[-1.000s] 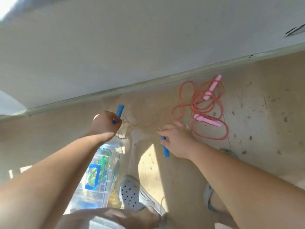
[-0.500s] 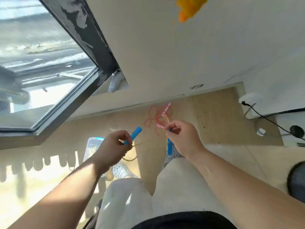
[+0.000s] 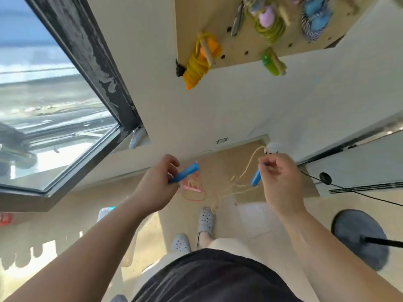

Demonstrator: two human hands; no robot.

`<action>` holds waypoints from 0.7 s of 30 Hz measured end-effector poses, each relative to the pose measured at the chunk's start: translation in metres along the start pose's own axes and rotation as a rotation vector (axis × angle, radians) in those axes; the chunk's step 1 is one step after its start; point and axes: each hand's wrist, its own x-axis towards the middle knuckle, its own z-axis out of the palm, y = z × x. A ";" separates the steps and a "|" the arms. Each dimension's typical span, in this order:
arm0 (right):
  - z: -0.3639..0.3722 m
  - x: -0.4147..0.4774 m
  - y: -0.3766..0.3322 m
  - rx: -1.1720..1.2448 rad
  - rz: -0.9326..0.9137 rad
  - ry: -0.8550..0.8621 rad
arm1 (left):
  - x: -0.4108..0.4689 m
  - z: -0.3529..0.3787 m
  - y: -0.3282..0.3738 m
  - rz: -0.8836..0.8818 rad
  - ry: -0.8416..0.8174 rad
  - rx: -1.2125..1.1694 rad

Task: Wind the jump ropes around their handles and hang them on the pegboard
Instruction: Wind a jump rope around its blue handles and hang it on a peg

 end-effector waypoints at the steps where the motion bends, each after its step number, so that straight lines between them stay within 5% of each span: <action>1: -0.011 -0.001 0.002 -0.042 -0.016 0.025 | -0.004 0.000 0.006 -0.032 -0.014 -0.158; 3: -0.032 -0.002 0.012 -0.142 -0.032 0.044 | -0.009 0.001 0.016 0.024 -0.023 -0.149; 7: -0.064 -0.009 0.032 -0.403 -0.282 -0.006 | -0.018 0.010 0.036 0.265 -0.154 0.515; 11: -0.088 -0.010 0.047 -0.430 -0.389 -0.068 | -0.021 0.029 0.073 0.172 -0.188 1.004; 14: -0.111 0.005 0.057 -0.321 -0.214 -0.110 | -0.009 0.050 0.103 -0.050 -0.251 1.219; 17: -0.141 0.033 0.072 0.000 0.137 -0.149 | 0.014 0.091 0.131 -0.077 -0.342 1.436; 21: -0.182 0.071 0.093 0.392 0.378 -0.202 | 0.052 0.124 0.168 -0.260 -0.381 1.395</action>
